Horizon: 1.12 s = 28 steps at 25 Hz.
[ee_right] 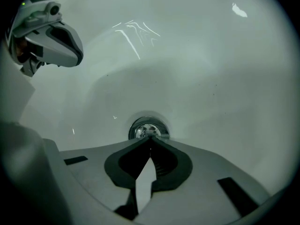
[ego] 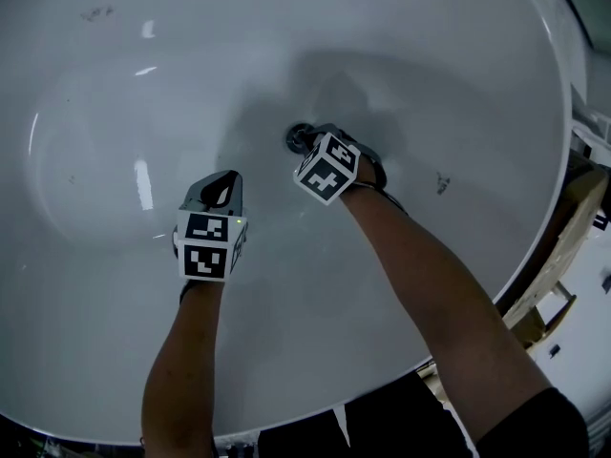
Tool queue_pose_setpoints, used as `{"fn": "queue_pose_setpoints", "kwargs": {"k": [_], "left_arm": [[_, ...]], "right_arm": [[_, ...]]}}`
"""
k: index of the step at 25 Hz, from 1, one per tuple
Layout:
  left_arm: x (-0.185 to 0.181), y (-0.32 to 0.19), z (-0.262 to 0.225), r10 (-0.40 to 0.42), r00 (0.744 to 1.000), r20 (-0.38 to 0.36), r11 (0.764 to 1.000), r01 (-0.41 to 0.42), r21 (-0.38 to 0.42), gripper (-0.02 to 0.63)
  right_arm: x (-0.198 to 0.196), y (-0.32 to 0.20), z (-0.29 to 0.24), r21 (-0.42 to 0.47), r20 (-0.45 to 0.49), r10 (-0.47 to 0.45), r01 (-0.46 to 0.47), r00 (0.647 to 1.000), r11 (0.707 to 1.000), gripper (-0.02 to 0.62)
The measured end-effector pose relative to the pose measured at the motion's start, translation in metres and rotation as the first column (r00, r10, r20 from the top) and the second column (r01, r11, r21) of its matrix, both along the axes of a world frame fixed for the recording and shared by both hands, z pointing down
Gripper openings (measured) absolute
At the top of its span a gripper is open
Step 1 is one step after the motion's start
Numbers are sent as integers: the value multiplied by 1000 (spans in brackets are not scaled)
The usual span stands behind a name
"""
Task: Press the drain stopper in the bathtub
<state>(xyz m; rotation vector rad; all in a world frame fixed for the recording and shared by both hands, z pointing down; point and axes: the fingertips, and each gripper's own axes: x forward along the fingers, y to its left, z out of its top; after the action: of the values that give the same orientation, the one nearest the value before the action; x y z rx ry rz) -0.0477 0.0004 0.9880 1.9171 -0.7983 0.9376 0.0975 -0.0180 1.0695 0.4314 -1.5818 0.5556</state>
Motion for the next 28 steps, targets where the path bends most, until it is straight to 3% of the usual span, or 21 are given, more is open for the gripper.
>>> {"fn": "queue_pose_setpoints", "kwargs": {"k": [6,9,16,21,24,28], "left_arm": [[0,12,0,9,1000,-8,1000,-9,-26,20],[-4,15,-7,10,1000,-2,1000,-10,-28,20],[-8,16,-44,28,1000,-7,1000,-28,5,20],[-38,18,-94,-54,999,5,999,54,6,20],[-64,21,-145,-119,993,4,993,119,3,20],[-96,14,-223,-211,978,-6,977,211,44,20]], "right_arm": [[1,-3,5,23,-61,19,-18,998,1000,23],[2,-1,4,60,-83,72,-67,994,996,21],[0,0,-29,128,-33,173,-168,984,977,14],[-41,20,-103,115,76,283,-290,956,950,14],[-73,50,-159,73,121,222,-232,967,970,14],[-96,61,-243,104,206,113,-136,972,985,14]]}}
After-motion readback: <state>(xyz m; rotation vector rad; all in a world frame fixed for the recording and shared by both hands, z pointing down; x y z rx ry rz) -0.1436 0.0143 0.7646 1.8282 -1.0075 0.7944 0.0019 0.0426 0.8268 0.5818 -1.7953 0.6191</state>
